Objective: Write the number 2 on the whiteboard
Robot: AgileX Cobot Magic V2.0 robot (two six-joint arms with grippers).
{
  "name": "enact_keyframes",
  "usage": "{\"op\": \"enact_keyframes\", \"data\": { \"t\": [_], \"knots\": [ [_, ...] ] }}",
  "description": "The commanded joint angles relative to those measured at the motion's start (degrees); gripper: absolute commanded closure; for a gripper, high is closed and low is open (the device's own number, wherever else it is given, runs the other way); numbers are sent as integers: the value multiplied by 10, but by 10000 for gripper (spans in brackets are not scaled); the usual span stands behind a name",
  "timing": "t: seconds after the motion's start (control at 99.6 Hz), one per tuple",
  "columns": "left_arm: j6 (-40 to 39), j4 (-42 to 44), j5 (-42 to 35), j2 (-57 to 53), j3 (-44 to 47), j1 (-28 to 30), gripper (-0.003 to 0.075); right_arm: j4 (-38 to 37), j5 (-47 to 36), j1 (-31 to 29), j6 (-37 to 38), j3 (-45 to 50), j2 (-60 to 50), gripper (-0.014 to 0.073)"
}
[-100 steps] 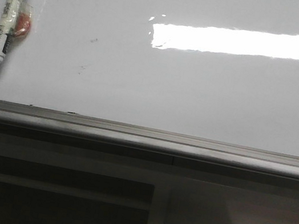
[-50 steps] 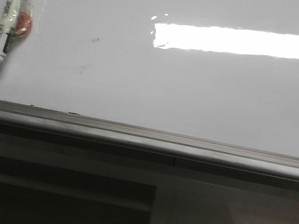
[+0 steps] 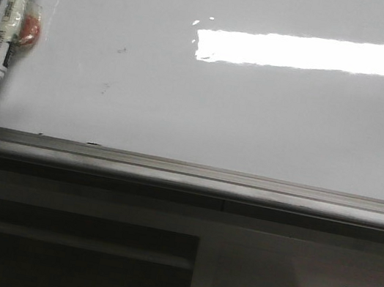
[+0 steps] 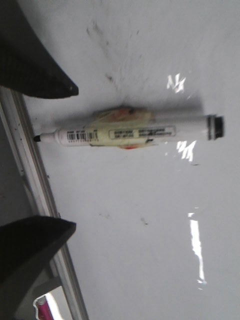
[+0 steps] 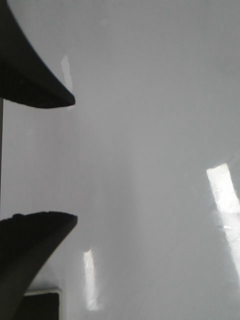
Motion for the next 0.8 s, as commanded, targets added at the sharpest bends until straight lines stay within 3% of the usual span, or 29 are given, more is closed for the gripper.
{"op": "enact_keyframes", "data": {
  "t": [0.0, 0.181, 0.281, 0.472, 0.622, 0.713, 0.793],
  "knots": [
    [2, -4, -59, 41, -22, -15, 345, 1, -30, 1, -9, -20, 13, 183],
    [2, -4, -147, 117, -22, -14, 393, 1, -31, 1, -9, -20, 13, 183],
    [2, -4, -170, 148, -23, -14, 459, 2, -31, 2, -9, -20, 13, 183],
    [2, -4, -172, 181, -23, -14, 741, 6, -31, 2, -9, -20, 13, 183],
    [8, 1, -156, 155, -37, -24, 741, 29, -27, 3, -13, -26, 13, 183],
    [82, 32, -134, 112, -57, -65, 741, 114, 8, 22, -118, -45, 14, 183],
    [173, 66, -110, 75, -78, -115, 741, 249, 62, 51, -303, -71, 34, 183]
  ]
}}
